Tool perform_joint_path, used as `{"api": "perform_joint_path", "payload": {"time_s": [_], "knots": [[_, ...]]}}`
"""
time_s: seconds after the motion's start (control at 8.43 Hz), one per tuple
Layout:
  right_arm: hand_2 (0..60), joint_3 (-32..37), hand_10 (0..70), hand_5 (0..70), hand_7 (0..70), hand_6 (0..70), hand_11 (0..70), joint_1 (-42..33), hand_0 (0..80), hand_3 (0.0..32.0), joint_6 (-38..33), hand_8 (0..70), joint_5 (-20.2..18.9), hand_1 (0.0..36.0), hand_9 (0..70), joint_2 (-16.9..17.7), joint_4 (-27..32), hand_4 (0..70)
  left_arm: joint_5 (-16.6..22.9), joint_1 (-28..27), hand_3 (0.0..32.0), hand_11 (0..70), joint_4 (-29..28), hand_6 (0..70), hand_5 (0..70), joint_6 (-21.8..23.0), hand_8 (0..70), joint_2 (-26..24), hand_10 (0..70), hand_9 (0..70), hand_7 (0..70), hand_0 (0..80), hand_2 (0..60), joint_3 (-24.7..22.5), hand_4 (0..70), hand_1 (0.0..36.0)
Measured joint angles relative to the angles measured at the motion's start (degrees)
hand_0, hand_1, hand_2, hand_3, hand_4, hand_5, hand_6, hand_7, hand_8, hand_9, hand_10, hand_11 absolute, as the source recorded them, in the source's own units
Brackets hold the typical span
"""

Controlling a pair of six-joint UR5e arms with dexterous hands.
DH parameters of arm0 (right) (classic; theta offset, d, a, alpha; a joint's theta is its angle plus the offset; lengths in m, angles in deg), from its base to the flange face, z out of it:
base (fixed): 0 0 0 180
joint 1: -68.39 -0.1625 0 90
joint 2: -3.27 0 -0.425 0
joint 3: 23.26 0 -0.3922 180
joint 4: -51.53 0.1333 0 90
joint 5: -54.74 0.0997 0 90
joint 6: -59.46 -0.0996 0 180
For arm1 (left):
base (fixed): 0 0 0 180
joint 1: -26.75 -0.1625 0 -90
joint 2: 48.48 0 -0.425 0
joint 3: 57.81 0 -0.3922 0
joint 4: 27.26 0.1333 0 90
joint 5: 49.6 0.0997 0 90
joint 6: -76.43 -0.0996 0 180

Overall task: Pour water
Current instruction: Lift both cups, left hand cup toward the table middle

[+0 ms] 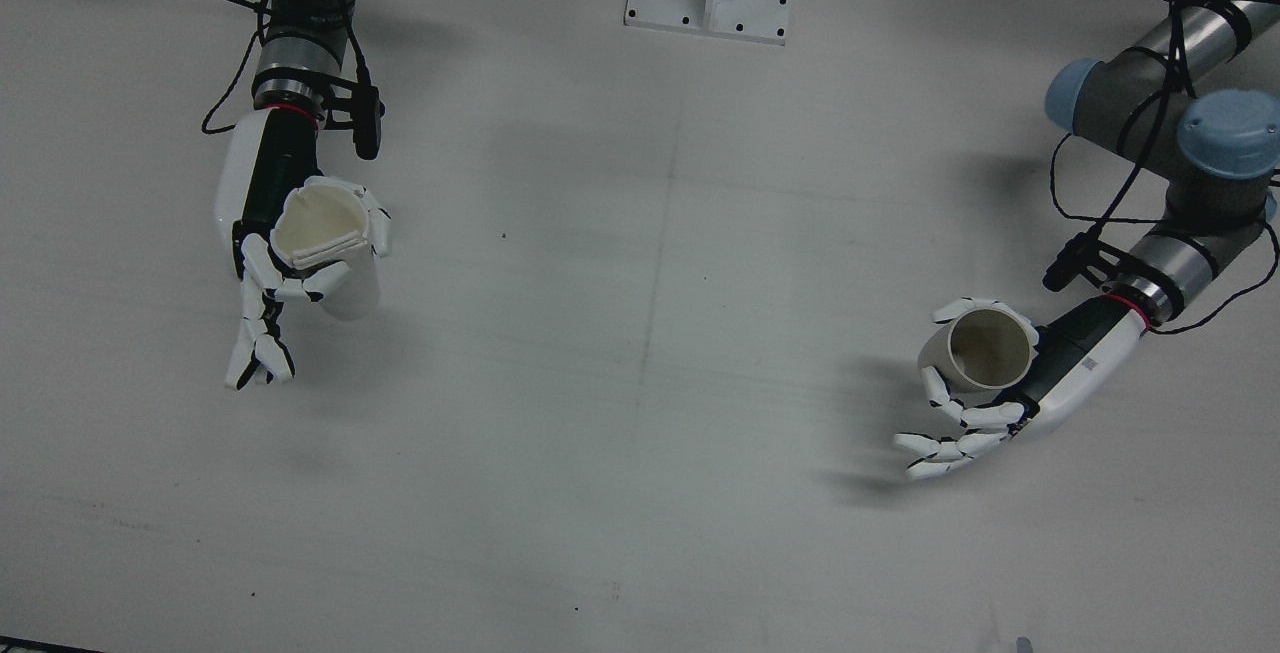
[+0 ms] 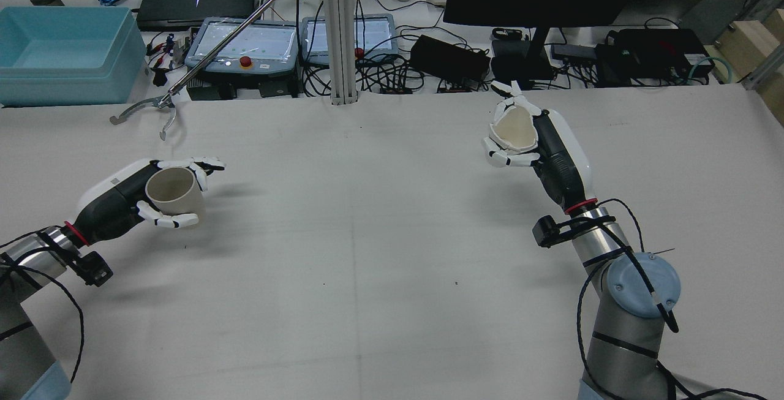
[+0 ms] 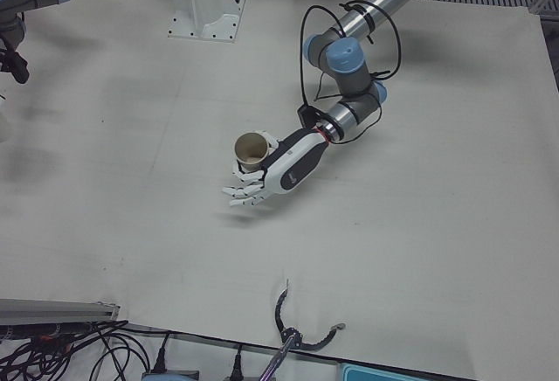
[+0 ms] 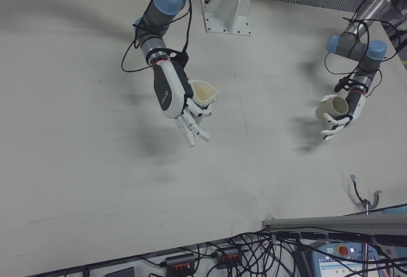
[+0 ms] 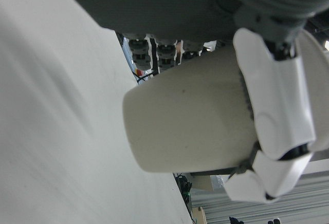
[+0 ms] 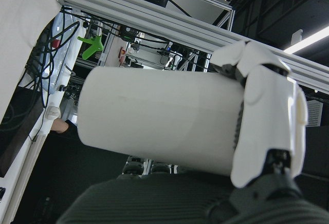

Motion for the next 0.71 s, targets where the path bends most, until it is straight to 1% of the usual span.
{"api": "perform_joint_path", "payload": {"time_s": [0.12, 0.36, 0.47, 0.59, 0.71], "knots": [[49.1, -2.44, 3.1, 70.0, 21.3, 11.5, 6.6, -0.13, 51.7, 0.0, 3.3, 1.3, -0.07, 27.2, 2.8, -0.05, -0.26, 18.2, -0.02, -2.48, 0.0, 13.0, 2.68, 18.8, 70.0, -1.28, 9.3, -4.23, 7.7, 13.1, 25.6, 51.2, 60.0, 0.08, 65.7, 36.0], [48.0, -7.36, 3.8, 70.0, 23.6, 12.7, 7.5, -0.26, 51.7, 0.0, 14.34, 1.5, -2.05, 26.7, 3.8, -1.36, -0.38, 20.7, -0.04, -7.44, 0.0, 13.3, 6.94, 19.4, 70.0, -4.24, 9.7, -12.46, 8.0, 13.6, 26.0, 51.4, 60.0, 0.21, 67.4, 36.0], [54.0, -8.85, 3.0, 70.0, 25.0, 12.9, 6.4, -0.26, 51.6, 0.0, 19.05, 1.5, -2.84, 28.0, 3.7, -2.44, -0.39, 22.6, -0.04, -10.26, 0.0, 13.3, 8.78, 19.3, 70.0, -5.52, 9.7, -16.11, 8.0, 13.7, 25.9, 51.2, 60.0, 0.41, 66.7, 36.0], [59.5, -10.23, 2.9, 70.0, 26.8, 13.6, 6.4, -0.25, 52.8, 0.0, 24.37, 1.7, -4.34, 30.3, 4.1, -3.69, -0.63, 25.3, -0.05, -12.45, 0.0, 13.3, 10.14, 19.5, 70.0, -6.72, 9.8, -19.01, 8.0, 13.8, 26.2, 51.4, 60.0, 0.56, 66.6, 36.0], [60.0, -12.25, 3.6, 70.0, 28.1, 14.3, 7.5, -0.2, 54.1, 0.0, 32.73, 1.8, -6.8, 33.0, 5.2, -5.75, -2.29, 28.0, -0.05, -13.83, 0.0, 13.2, 11.14, 19.3, 70.0, -7.6, 9.6, -21.16, 7.9, 13.6, 25.8, 51.1, 60.0, 0.59, 66.1, 36.0]]}}
